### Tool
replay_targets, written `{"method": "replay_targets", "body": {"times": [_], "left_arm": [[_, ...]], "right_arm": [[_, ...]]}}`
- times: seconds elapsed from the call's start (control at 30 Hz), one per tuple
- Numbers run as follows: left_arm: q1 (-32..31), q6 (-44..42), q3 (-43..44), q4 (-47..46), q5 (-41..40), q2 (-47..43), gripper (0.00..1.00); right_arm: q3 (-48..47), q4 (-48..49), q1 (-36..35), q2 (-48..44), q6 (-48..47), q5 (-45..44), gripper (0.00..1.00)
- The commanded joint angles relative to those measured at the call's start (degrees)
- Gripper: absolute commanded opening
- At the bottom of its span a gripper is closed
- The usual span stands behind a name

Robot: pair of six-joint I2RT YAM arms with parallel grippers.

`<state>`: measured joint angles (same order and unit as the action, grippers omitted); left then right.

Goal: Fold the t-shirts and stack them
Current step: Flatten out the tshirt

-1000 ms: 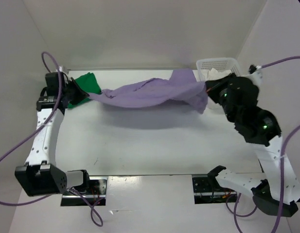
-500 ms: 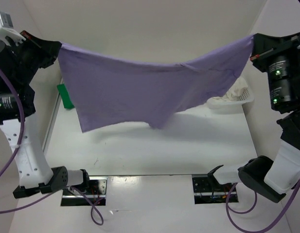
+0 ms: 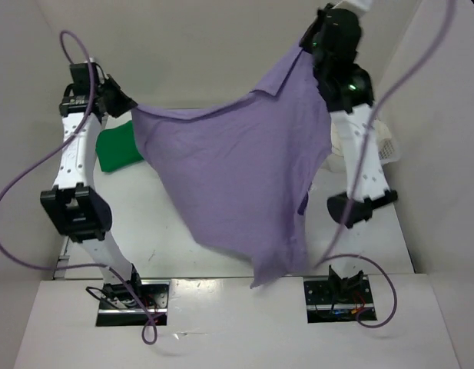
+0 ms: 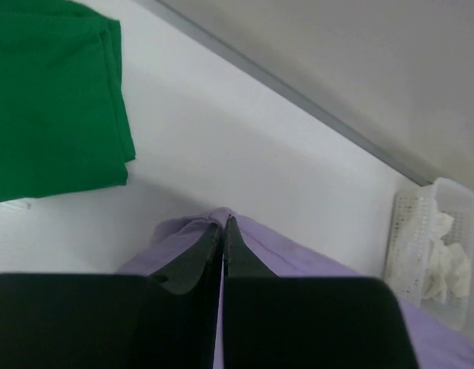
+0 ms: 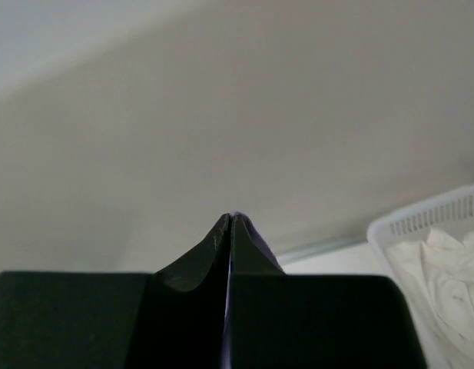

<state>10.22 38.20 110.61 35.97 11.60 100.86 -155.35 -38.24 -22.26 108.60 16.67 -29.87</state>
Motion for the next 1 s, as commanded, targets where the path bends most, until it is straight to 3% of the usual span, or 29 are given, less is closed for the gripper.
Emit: {"method": "replay_targets", "body": {"times": [0.0,0.2,0.47,0.67,0.7,0.73,0.77,0.8,0.83,0.97], "left_arm": [[-2.2,0.7,6.0,-3.3,-2.6,5.1,0.00],[-2.8,1.3,25.7,0.7,-3.2,12.2,0.00],[1.8,4.0,27.0,-6.1,-0.1,5.2,0.00],[2.4,0.1,16.9,-11.2,-2.7,-1.4,0.00],[2.4,-0.5,9.9,-13.4,-2.7,-4.0,0.00],[2.4,-0.5,5.4,-14.9,-2.7,-5.7,0.00],[2.4,-1.3,0.3,-16.7,-2.7,-7.5,0.00],[2.4,-1.3,-10.3,-19.9,-2.0,-11.2,0.00],[2.4,-0.7,-15.2,-21.2,-1.4,-12.9,0.00],[2.4,-0.7,-34.5,-23.7,-1.4,-20.4,0.00]], "right_arm": [[-4.9,-0.9,6.7,10.4,2.1,9.4,0.01],[-7.6,4.0,7.8,10.3,3.4,10.9,0.01],[-5.8,11.1,7.8,-0.2,4.5,12.5,0.01],[5.5,4.6,7.8,-4.5,6.2,13.2,0.01],[9.2,4.6,7.8,-6.3,6.7,13.7,0.01],[14.2,6.1,7.8,-8.7,6.7,13.7,0.01],[26.8,7.9,7.8,-14.6,7.2,13.7,0.01],[33.0,10.2,7.8,-17.4,7.9,13.7,0.01],[43.4,10.2,7.8,-19.8,8.5,14.2,0.01],[65.4,8.5,7.8,-30.9,11.2,16.5,0.01]]}}
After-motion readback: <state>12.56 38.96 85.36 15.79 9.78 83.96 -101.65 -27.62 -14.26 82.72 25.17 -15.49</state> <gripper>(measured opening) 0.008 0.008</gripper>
